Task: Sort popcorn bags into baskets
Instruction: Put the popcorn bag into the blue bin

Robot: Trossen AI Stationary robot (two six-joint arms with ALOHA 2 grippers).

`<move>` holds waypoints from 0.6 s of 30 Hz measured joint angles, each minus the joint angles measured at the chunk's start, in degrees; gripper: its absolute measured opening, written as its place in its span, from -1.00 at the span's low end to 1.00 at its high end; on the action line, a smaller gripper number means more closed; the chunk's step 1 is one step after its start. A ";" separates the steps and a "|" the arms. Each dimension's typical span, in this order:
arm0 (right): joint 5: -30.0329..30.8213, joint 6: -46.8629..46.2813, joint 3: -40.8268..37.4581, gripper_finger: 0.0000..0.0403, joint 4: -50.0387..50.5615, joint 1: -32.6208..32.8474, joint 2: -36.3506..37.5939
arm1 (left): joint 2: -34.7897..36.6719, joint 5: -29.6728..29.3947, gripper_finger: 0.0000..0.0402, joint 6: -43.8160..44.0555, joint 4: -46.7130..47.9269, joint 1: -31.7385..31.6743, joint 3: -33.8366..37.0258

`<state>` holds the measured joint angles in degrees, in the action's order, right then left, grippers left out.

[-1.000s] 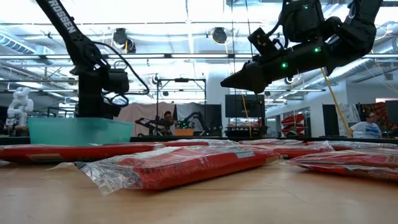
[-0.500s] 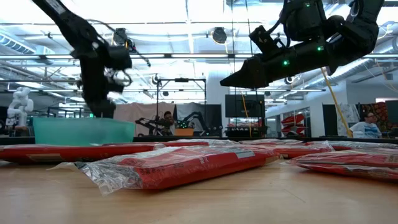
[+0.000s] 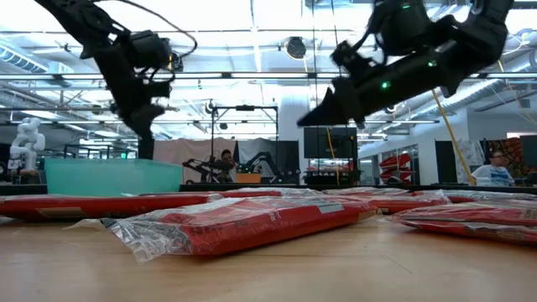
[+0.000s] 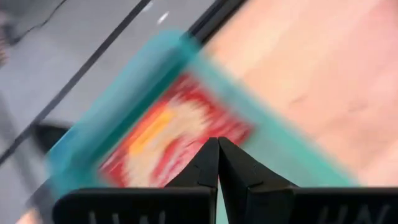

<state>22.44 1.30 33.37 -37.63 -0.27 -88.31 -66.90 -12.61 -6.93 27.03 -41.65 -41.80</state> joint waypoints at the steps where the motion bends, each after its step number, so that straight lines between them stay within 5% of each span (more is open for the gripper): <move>1: -0.02 -0.80 1.68 -0.29 5.37 0.00 0.00 | 0.31 1.33 -0.96 0.10 -1.07 1.12 0.00; 7: -0.03 -3.78 9.82 -0.29 31.46 0.02 0.00 | 0.60 2.66 -0.96 1.47 -7.33 10.84 0.00; 18: -0.81 2.08 10.06 -0.29 34.55 -1.59 0.00 | -2.51 2.07 -0.96 2.97 -15.52 26.82 0.00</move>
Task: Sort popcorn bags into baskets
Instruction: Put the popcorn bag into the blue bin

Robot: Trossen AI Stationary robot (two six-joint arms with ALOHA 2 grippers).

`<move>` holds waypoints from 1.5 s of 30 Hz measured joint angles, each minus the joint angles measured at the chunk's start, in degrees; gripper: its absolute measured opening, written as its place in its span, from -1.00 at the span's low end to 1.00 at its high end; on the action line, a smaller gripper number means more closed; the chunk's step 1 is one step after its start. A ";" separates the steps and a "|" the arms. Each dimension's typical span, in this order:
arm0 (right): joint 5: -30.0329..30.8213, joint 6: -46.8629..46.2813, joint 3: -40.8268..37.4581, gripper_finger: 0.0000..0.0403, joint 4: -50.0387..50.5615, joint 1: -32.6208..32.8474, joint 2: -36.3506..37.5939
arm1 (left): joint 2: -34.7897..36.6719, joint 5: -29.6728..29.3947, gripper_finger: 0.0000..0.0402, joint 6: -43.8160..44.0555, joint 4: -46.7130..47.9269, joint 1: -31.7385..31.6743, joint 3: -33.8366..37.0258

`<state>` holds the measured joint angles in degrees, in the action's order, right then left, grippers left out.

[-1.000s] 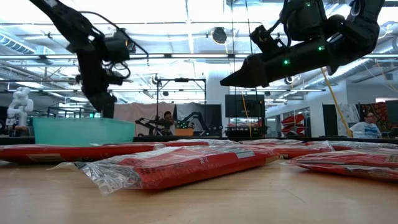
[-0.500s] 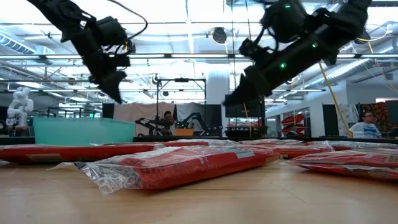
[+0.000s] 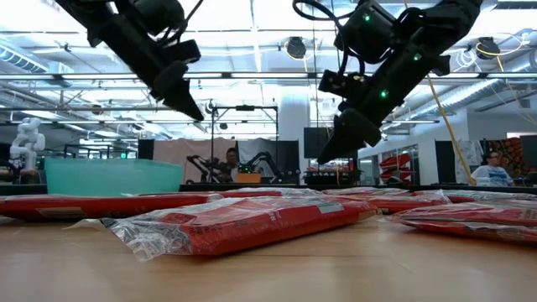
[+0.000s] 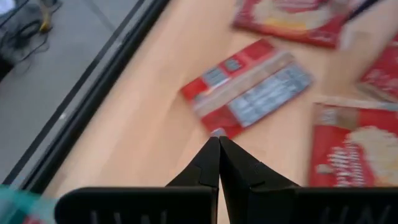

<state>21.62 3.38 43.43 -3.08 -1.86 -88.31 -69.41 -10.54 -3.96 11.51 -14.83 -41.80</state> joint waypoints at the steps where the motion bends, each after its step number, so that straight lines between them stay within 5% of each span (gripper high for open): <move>1: -1.01 1.47 -0.16 -0.29 -0.22 -0.36 0.00 | -0.42 0.00 -0.96 -0.18 -1.22 0.93 0.00; 10: -2.78 8.01 -0.47 -0.05 -3.93 -5.14 -3.44 | -5.59 -1.98 -0.96 -1.49 -10.37 4.90 0.00; 14: -9.54 11.44 -0.47 0.14 -10.86 -6.96 -7.91 | -8.90 -2.08 -0.96 -1.51 -14.17 5.22 0.02; 19: -9.50 16.21 -0.41 0.16 -18.19 -7.57 -14.44 | -12.40 -2.07 -0.96 -1.32 -16.62 5.66 -0.02; 25: -9.96 17.26 -0.21 -0.15 -21.57 -8.53 -18.37 | -14.84 -2.03 -0.96 -1.29 -16.24 6.38 -0.02; 32: -10.22 18.12 -0.37 -0.92 -24.66 -8.49 -18.33 | -14.75 -2.02 -0.96 -1.27 -16.44 6.51 0.02; 38: -9.95 13.81 -0.30 -0.96 -27.56 -8.41 -15.78 | -15.31 -2.06 -0.88 -4.00 -16.55 9.50 -0.02; 45: -14.49 6.58 -0.26 -1.00 -26.43 -9.80 -9.62 | -19.92 -5.85 -0.42 -11.50 -22.88 13.78 0.02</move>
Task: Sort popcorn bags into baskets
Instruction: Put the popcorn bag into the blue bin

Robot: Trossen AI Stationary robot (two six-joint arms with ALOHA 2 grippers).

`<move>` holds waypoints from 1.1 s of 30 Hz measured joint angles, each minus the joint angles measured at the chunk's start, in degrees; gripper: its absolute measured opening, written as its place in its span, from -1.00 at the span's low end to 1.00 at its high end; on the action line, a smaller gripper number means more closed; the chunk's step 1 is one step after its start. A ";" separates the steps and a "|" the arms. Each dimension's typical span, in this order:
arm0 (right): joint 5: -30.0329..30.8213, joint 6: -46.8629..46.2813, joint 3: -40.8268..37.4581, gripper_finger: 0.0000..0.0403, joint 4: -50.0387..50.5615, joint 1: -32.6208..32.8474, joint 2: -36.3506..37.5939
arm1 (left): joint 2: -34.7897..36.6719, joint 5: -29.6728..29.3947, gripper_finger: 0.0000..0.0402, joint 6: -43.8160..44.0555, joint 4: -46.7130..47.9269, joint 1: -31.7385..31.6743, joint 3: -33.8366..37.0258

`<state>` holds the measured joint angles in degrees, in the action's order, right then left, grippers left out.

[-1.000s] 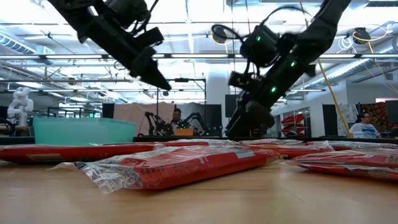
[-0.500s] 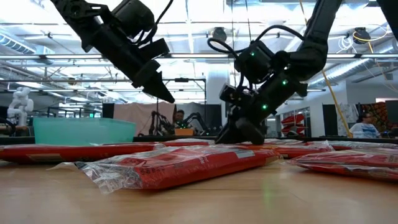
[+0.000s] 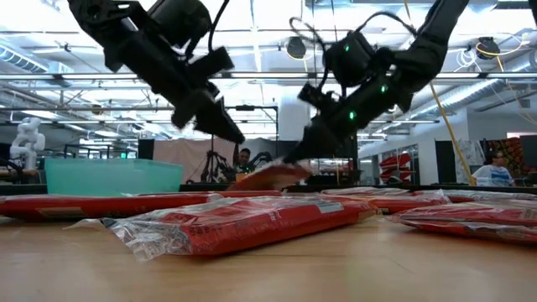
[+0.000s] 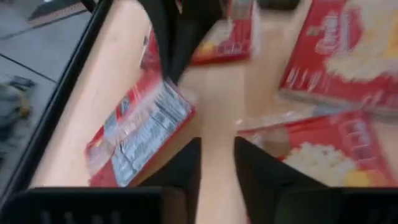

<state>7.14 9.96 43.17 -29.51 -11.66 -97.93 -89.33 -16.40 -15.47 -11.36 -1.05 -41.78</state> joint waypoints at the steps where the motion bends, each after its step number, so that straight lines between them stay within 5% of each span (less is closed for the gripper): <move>1: -1.01 -1.04 0.08 -1.00 0.20 -0.29 0.97 | -1.13 -1.35 -0.35 -1.04 -2.22 0.53 0.00; 9: -7.20 -6.27 0.05 -1.00 7.01 -3.01 8.17 | -8.21 -12.22 0.26 -7.94 -17.85 2.52 -0.02; 15: -7.56 -6.41 0.07 -1.00 11.14 -4.55 11.48 | -10.08 -10.50 0.51 -8.81 -22.96 0.27 -0.04; 29: -17.92 -13.23 0.05 -1.00 10.42 -8.63 11.70 | -10.67 -1.26 0.22 -9.66 -24.69 -7.79 -0.04; 33: -17.92 -14.86 0.05 -1.00 10.23 -8.90 11.70 | -12.62 5.61 0.10 -10.99 -27.58 -10.38 -0.04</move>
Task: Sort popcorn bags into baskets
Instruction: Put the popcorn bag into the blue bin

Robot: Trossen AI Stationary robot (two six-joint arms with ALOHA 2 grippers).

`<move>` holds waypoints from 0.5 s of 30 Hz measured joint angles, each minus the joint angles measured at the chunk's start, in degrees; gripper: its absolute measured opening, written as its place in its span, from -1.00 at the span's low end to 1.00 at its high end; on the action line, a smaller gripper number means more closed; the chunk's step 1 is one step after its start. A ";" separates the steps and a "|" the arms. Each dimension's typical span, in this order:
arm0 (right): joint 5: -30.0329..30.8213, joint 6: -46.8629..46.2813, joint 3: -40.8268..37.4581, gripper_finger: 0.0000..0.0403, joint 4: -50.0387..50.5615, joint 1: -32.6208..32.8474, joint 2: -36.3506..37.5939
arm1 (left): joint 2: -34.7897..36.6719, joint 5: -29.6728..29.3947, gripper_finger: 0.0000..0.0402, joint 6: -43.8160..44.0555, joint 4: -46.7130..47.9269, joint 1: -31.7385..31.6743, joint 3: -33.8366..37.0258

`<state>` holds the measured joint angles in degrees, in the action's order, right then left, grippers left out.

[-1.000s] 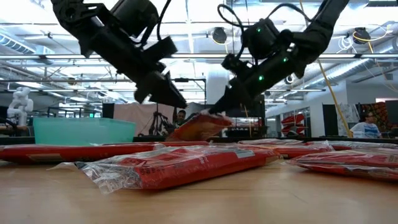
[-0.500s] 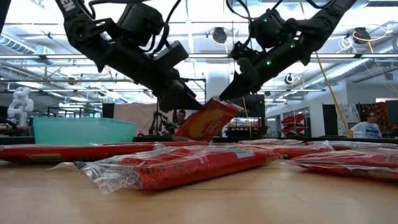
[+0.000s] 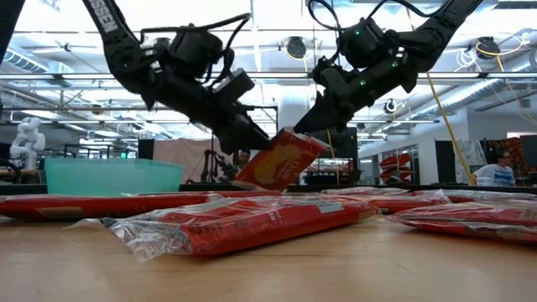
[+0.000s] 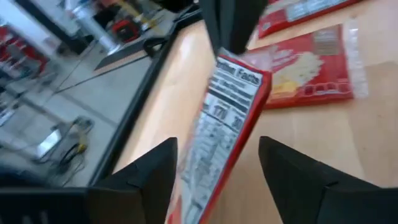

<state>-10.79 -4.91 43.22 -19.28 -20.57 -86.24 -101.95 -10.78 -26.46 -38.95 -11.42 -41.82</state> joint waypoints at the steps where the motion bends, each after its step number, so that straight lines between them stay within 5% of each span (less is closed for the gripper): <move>1: -0.02 -0.37 0.00 -1.00 -0.17 0.01 0.00 | -0.77 0.90 0.05 -0.02 -0.61 -0.41 0.00; 10: 0.25 -1.25 0.00 -1.00 -0.47 0.01 0.00 | -1.48 1.32 -0.88 0.03 -1.25 -0.86 0.00; 15: 3.85 -2.00 0.07 -0.83 -0.53 0.63 2.40 | 3.31 1.34 -0.89 0.91 2.62 -1.08 0.00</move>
<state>-6.94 -6.91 43.29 -19.81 -19.93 -83.84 -98.64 -9.45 -25.55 -36.33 -12.50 -41.82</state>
